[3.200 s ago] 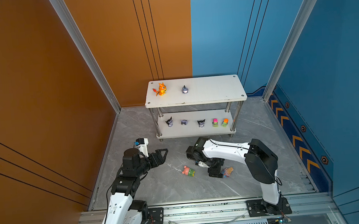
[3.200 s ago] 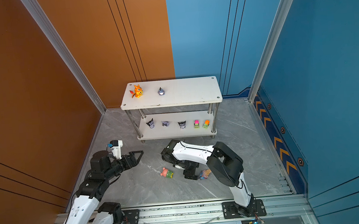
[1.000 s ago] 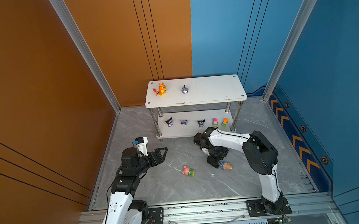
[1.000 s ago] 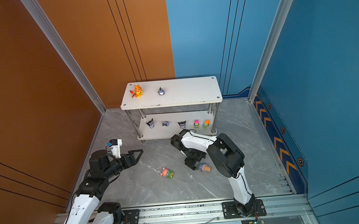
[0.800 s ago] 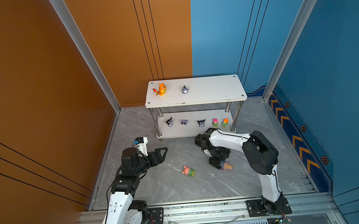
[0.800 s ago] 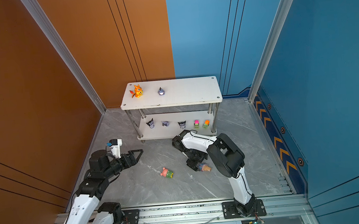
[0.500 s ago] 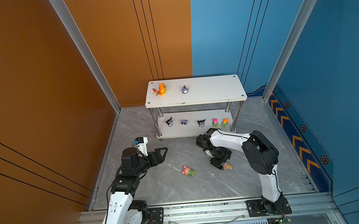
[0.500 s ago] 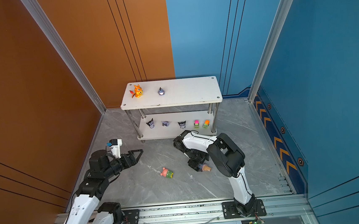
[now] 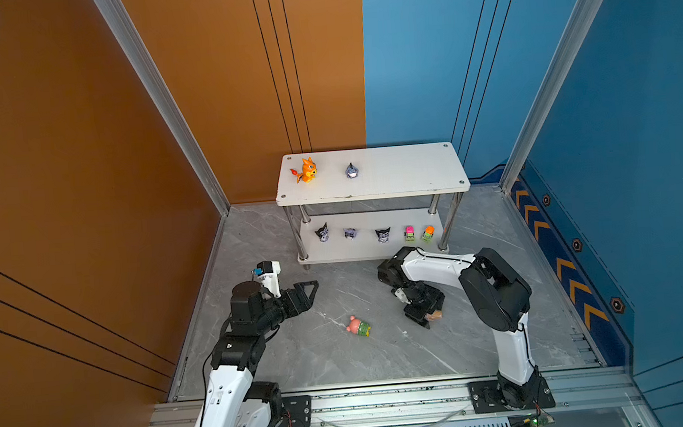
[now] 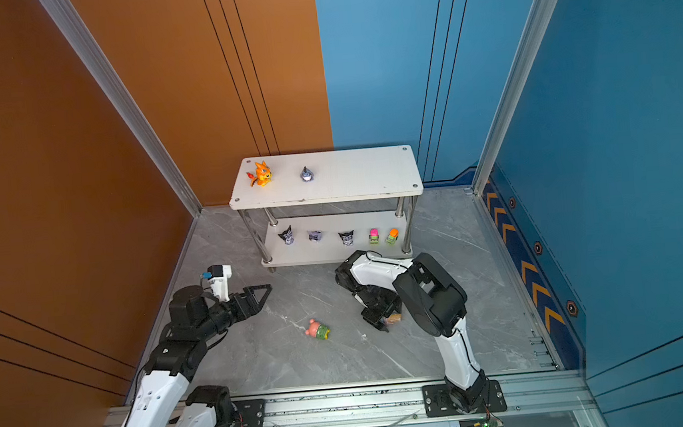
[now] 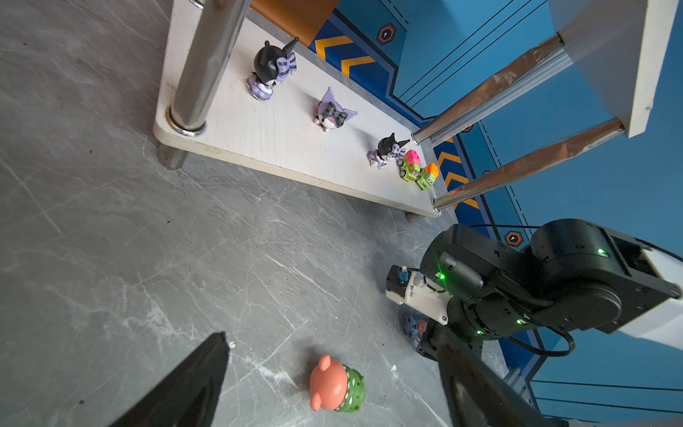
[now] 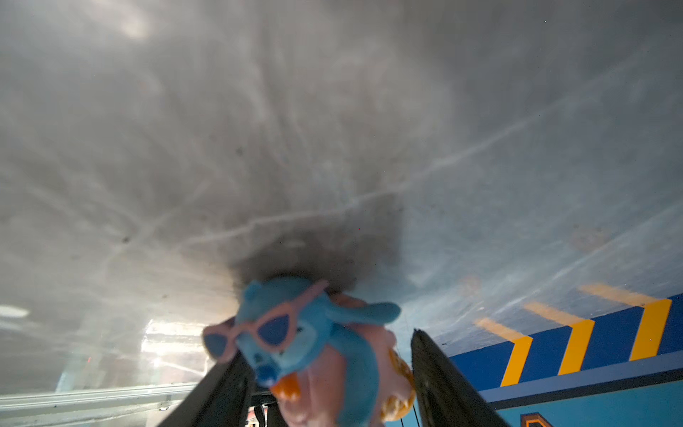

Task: Place and organize the plastic toys onto the shelf
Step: 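Lift the Stitch figure off the floor with the right gripper, then carry the Stitch figure with the right gripper up over the top shelf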

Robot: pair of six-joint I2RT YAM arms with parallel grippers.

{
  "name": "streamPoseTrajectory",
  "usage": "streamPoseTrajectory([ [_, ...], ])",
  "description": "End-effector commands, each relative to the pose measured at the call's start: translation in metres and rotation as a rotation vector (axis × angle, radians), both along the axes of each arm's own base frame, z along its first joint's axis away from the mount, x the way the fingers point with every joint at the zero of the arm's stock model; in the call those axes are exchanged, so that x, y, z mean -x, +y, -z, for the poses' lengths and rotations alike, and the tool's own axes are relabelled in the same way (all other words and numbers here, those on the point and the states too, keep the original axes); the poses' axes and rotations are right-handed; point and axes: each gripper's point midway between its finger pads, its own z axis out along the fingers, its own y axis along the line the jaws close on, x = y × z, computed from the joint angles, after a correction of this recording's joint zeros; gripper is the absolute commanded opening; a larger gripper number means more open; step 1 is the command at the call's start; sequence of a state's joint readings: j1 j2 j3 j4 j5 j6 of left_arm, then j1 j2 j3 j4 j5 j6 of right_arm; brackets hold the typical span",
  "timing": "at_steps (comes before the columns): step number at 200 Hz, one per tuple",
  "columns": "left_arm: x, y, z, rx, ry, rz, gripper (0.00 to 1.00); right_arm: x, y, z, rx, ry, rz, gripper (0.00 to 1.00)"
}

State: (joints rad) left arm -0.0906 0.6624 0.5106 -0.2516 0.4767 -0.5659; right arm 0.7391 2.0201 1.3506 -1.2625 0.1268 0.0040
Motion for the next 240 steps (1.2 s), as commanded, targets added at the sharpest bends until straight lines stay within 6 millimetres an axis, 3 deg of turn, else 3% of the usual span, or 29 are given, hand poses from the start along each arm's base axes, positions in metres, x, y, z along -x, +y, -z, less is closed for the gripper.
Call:
streamPoseTrajectory([
  [1,-0.001,-0.001,-0.003,0.003,-0.022,0.019,0.9,0.001,0.002,0.006,-0.012,0.013,0.01,0.63],
  [64,-0.001,-0.001,-0.002,0.004,-0.017,0.018,0.9,-0.005,0.006,0.004,0.011,0.028,-0.061,0.72],
  [112,-0.002,-0.001,-0.003,0.005,-0.019,0.017,0.9,-0.011,0.01,0.007,0.034,0.045,-0.097,0.72],
  [227,-0.003,0.0,-0.002,0.008,-0.02,0.013,0.9,-0.006,0.013,0.001,-0.016,0.048,-0.054,0.38],
  [240,-0.003,0.0,-0.002,0.007,-0.02,0.014,0.9,-0.01,0.02,-0.013,-0.085,0.006,-0.028,0.34],
])
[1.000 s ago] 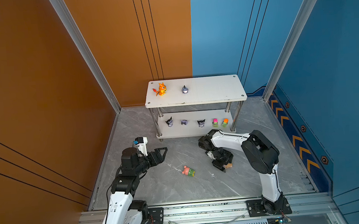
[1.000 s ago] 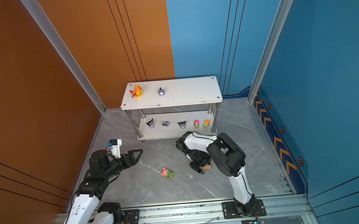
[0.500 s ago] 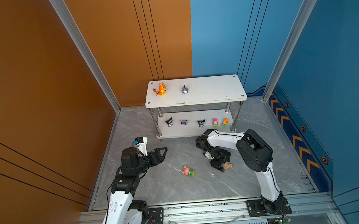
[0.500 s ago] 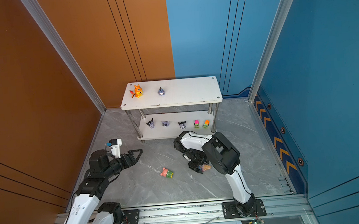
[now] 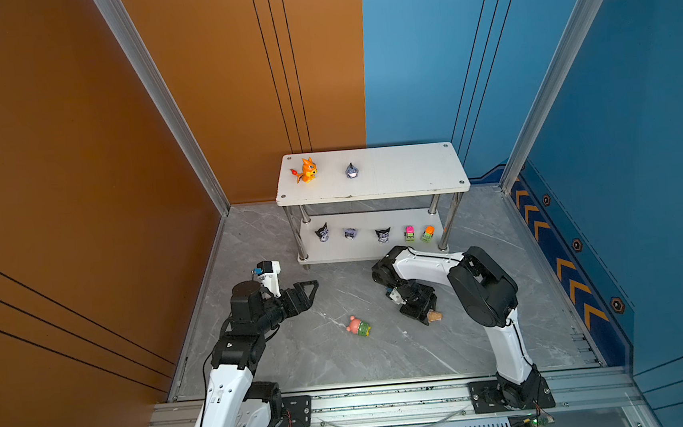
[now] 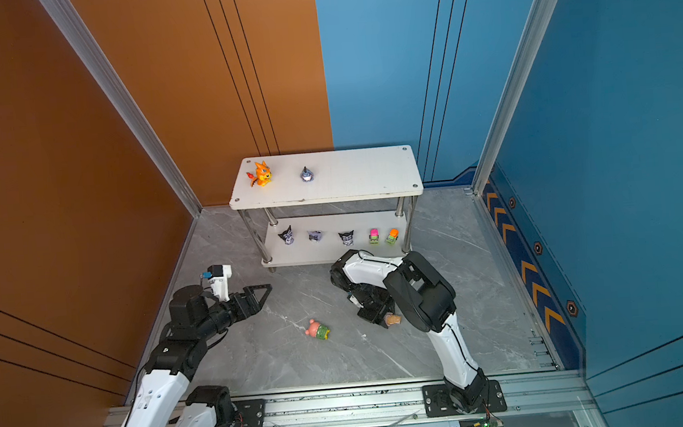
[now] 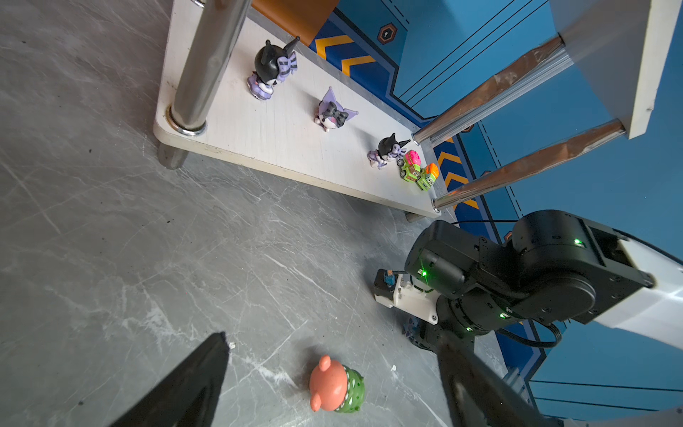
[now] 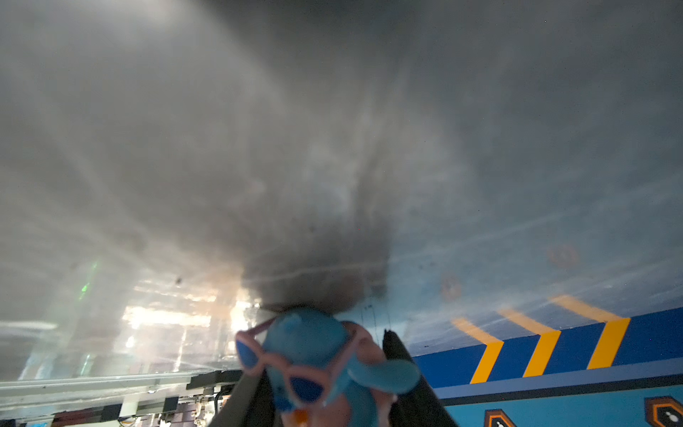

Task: Place and organize the plastic toys onto the shelf
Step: 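Carry the Stitch figure with the right gripper up over the top shelf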

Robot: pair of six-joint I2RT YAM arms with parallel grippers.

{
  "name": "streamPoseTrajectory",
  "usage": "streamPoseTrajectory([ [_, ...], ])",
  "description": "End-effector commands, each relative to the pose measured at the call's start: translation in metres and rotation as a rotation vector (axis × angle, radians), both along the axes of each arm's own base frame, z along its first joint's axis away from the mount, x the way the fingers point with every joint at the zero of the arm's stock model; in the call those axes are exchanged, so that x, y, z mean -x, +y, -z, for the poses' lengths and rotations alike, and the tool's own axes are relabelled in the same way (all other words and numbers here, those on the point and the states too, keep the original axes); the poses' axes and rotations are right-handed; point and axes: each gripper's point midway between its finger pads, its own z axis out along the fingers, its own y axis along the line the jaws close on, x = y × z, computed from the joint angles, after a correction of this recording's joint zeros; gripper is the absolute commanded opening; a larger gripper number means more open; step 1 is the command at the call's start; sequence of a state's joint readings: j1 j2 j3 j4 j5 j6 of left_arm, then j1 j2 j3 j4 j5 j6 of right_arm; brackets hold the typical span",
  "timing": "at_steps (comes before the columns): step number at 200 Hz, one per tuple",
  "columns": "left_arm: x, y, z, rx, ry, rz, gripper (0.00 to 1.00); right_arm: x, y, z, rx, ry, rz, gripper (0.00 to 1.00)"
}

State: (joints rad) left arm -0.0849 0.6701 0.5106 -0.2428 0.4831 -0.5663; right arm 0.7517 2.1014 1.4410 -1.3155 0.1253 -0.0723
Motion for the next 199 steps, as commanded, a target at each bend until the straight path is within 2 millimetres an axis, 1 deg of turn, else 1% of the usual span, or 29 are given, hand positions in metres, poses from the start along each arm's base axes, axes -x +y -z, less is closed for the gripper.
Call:
streamPoseTrajectory([
  [1,-0.001,-0.001,-0.001,0.004,-0.018,0.015,0.9,-0.004,0.011,-0.017,-0.103,-0.056,0.057,0.34],
  [11,-0.002,0.0,-0.002,0.004,-0.02,0.013,0.9,-0.005,0.017,-0.025,-0.151,-0.073,0.077,0.32],
  [37,-0.002,-0.001,-0.001,0.006,-0.017,0.016,0.9,-0.009,0.036,-0.055,-0.284,-0.136,0.103,0.28],
  [48,-0.002,-0.001,-0.001,0.006,-0.016,0.019,0.9,-0.013,0.046,-0.073,-0.35,-0.18,0.098,0.26],
  [67,-0.003,-0.002,-0.002,0.008,-0.018,0.021,0.9,-0.016,0.066,-0.106,-0.481,-0.263,0.061,0.25],
  [94,-0.003,-0.003,-0.003,0.014,-0.016,0.028,0.9,-0.016,0.096,-0.164,-0.727,-0.397,-0.005,0.25],
  [107,-0.002,-0.003,-0.004,0.015,-0.018,0.03,0.9,-0.016,0.112,-0.199,-0.871,-0.484,-0.046,0.25],
  [124,-0.003,-0.003,-0.005,0.017,-0.022,0.026,0.9,-0.022,0.122,-0.252,-1.051,-0.616,-0.046,0.25],
  [136,-0.003,-0.003,-0.005,0.019,-0.024,0.028,0.9,-0.029,0.124,-0.291,-1.168,-0.724,-0.041,0.25],
  [149,-0.003,-0.003,-0.005,0.021,-0.023,0.028,0.9,-0.034,0.122,-0.336,-1.291,-0.848,-0.044,0.25],
  [168,-0.004,-0.004,-0.003,0.024,-0.015,0.029,0.9,-0.044,0.114,-0.389,-1.41,-1.023,-0.041,0.26],
  [172,-0.004,-0.004,-0.003,0.026,-0.013,0.028,0.9,-0.048,0.112,-0.399,-1.425,-1.06,-0.037,0.26],
  [174,-0.007,-0.004,-0.008,0.028,-0.038,0.03,0.9,-0.049,0.11,-0.402,-1.429,-1.073,-0.036,0.26],
  [178,-0.008,-0.005,-0.01,0.031,-0.046,0.031,0.9,-0.053,0.108,-0.412,-1.444,-1.112,-0.031,0.26],
  [184,-0.009,-0.005,-0.01,0.033,-0.045,0.031,0.9,-0.06,0.104,-0.424,-1.46,-1.155,-0.017,0.25],
  [192,-0.009,-0.006,-0.011,0.038,-0.046,0.035,0.9,-0.07,0.1,-0.437,-1.47,-1.2,0.001,0.25],
  [198,-0.01,-0.006,-0.012,0.04,-0.047,0.038,0.9,-0.075,0.101,-0.446,-1.482,-1.215,0.006,0.25],
  [199,-0.01,-0.006,-0.012,0.04,-0.047,0.039,0.9,-0.079,0.097,-0.447,-1.474,-1.227,0.018,0.25],
])
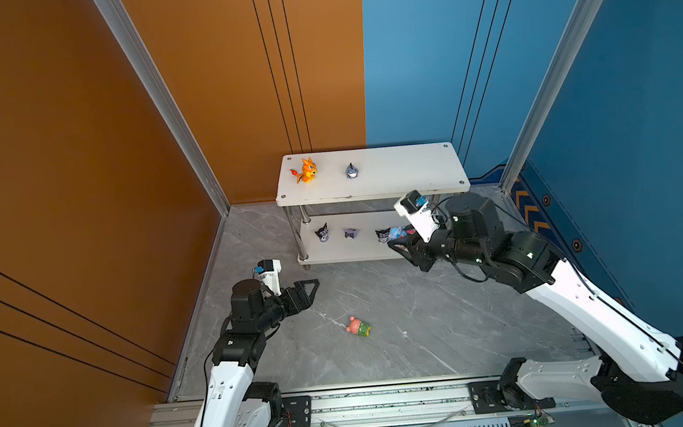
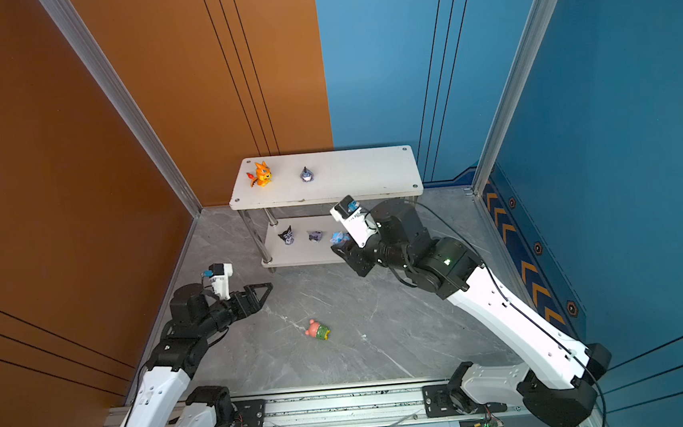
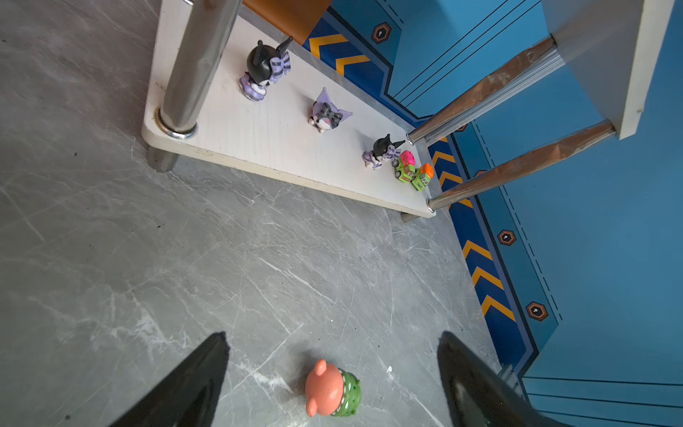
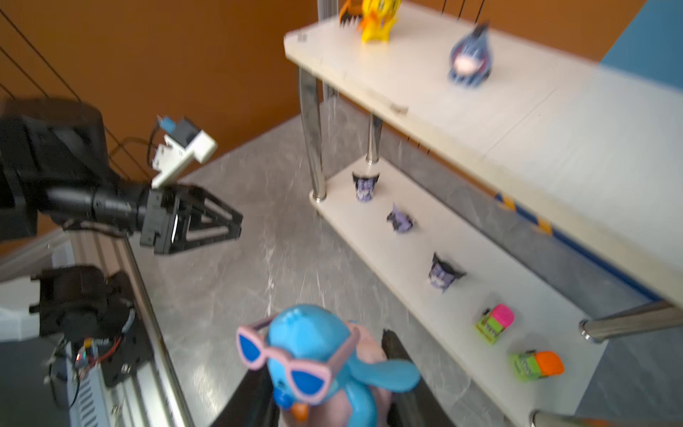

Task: Place and organize the plastic toys onto the shelf

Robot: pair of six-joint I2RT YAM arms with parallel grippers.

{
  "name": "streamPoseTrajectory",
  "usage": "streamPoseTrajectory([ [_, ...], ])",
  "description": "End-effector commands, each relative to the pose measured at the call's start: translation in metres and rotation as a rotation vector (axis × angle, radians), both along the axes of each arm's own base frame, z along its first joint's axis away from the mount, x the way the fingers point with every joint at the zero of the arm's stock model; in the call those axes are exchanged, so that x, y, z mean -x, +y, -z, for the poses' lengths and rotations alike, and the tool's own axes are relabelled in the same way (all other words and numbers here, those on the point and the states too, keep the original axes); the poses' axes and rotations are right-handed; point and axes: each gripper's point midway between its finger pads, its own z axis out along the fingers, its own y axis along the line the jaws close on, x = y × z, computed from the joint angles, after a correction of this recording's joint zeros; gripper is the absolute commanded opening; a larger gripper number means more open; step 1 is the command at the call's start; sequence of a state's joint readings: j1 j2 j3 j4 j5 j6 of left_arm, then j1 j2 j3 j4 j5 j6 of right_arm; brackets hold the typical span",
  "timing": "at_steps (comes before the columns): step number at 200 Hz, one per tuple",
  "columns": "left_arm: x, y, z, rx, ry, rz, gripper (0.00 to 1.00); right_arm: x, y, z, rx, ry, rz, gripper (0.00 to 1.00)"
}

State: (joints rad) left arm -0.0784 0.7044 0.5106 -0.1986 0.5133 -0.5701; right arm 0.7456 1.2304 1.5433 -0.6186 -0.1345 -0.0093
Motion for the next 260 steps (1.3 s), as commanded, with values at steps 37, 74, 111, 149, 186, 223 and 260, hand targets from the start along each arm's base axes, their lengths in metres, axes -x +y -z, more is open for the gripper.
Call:
streamPoseTrajectory([
  [37,-0.005,-0.004,-0.013,0.024,-0.042,0.024,0.9,-0.095,-0.012,-0.099,-0.204,-0.143,0.192,0.25],
  [74,-0.004,-0.004,-0.013,0.022,-0.039,0.023,0.9,-0.149,-0.013,-0.108,-0.278,-0.044,0.291,0.24],
  [111,-0.005,-0.004,-0.013,0.019,-0.039,0.024,0.9,-0.192,-0.027,-0.092,-0.413,0.136,0.352,0.24],
  [149,-0.006,-0.003,-0.01,0.014,-0.033,0.025,0.9,-0.209,-0.027,-0.073,-0.438,0.215,0.342,0.23],
  [186,-0.008,-0.004,-0.011,0.02,-0.035,0.029,0.9,-0.214,-0.018,-0.059,-0.408,0.251,0.321,0.23],
  [223,-0.008,-0.004,-0.01,0.02,-0.032,0.03,0.9,-0.213,-0.01,-0.042,-0.328,0.253,0.334,0.24],
  [260,-0.008,-0.004,-0.011,0.02,-0.033,0.031,0.9,-0.215,-0.005,-0.027,-0.278,0.265,0.339,0.23],
])
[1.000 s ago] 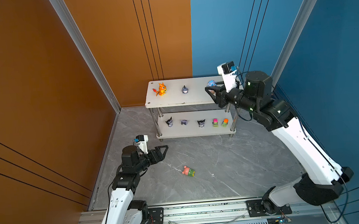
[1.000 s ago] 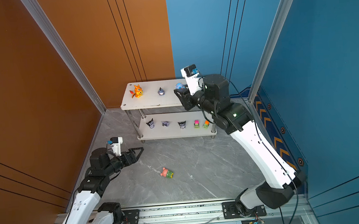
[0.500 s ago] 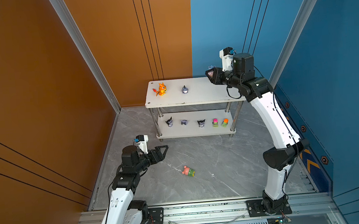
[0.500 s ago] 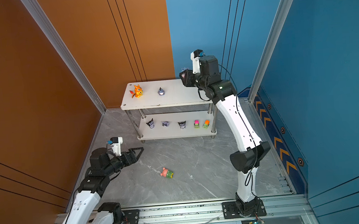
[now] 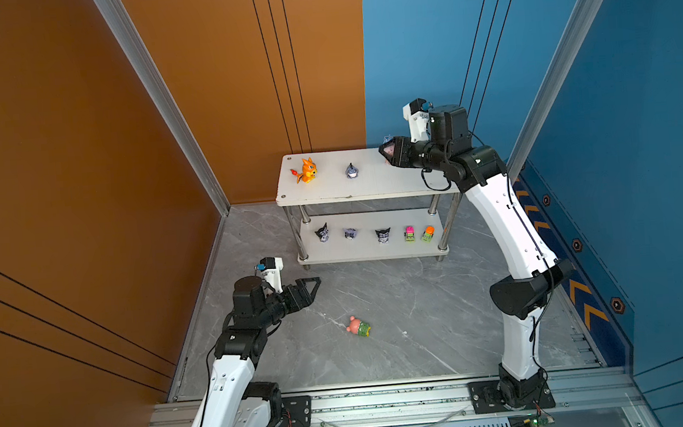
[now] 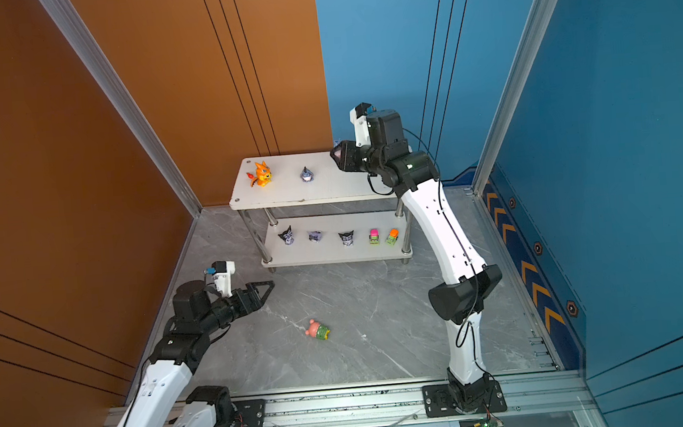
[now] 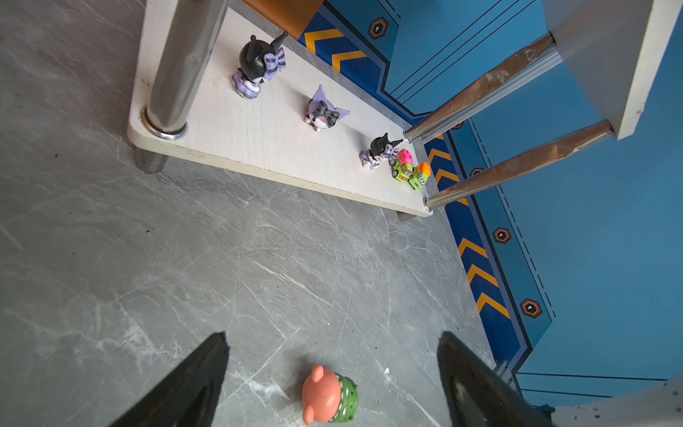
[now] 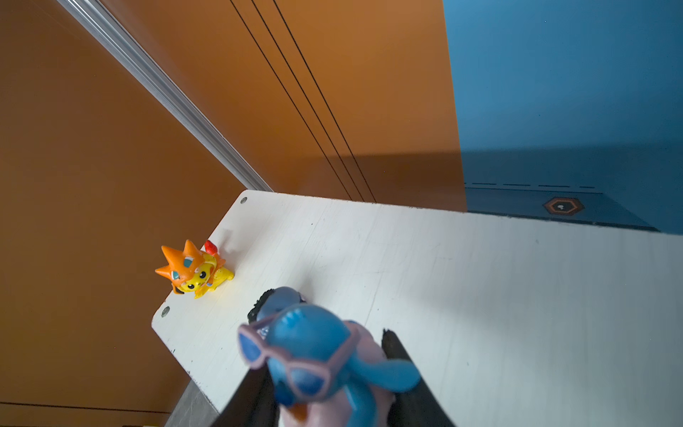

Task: Place and organize the plastic toys onto the shelf

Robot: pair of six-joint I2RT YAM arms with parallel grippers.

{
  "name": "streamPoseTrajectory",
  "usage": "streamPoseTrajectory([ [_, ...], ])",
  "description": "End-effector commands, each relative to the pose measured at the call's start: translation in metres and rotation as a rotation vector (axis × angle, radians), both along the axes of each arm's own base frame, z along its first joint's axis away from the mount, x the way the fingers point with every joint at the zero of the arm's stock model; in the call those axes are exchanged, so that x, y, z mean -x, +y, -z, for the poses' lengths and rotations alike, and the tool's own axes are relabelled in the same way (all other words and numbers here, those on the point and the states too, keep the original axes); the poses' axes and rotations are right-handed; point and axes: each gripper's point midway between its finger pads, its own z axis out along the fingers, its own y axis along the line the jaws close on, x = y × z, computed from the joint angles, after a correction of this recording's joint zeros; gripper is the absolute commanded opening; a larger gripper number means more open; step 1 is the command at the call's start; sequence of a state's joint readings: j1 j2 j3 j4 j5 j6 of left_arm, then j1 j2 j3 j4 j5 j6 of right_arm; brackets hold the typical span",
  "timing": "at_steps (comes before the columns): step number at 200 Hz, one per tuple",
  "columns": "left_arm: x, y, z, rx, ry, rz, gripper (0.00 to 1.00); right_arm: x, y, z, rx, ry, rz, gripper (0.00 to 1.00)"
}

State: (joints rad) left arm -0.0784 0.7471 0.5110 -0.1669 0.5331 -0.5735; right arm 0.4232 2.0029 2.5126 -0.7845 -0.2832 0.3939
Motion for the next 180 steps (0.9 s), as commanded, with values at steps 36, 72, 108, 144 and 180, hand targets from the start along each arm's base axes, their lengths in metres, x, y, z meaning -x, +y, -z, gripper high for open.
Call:
streamPoseTrajectory([
  [36,-0.003,-0.001,-0.014,0.009,-0.045,0.013,0.9,0.0,0.011,0.018,0.089,0.002,-0.017,0.23],
  [72,-0.002,-0.001,-0.013,0.01,-0.045,0.015,0.9,-0.001,0.01,0.025,0.112,0.008,-0.004,0.23],
  [108,-0.002,-0.001,-0.013,0.011,-0.046,0.015,0.9,-0.001,0.004,0.034,0.141,0.025,0.021,0.23],
  [144,-0.002,-0.001,-0.012,0.015,-0.047,0.014,0.9,-0.003,0.0,0.04,0.138,0.036,0.032,0.23],
  [180,-0.002,-0.001,-0.013,0.017,-0.047,0.017,0.9,-0.005,-0.001,0.042,0.13,0.039,0.038,0.23],
])
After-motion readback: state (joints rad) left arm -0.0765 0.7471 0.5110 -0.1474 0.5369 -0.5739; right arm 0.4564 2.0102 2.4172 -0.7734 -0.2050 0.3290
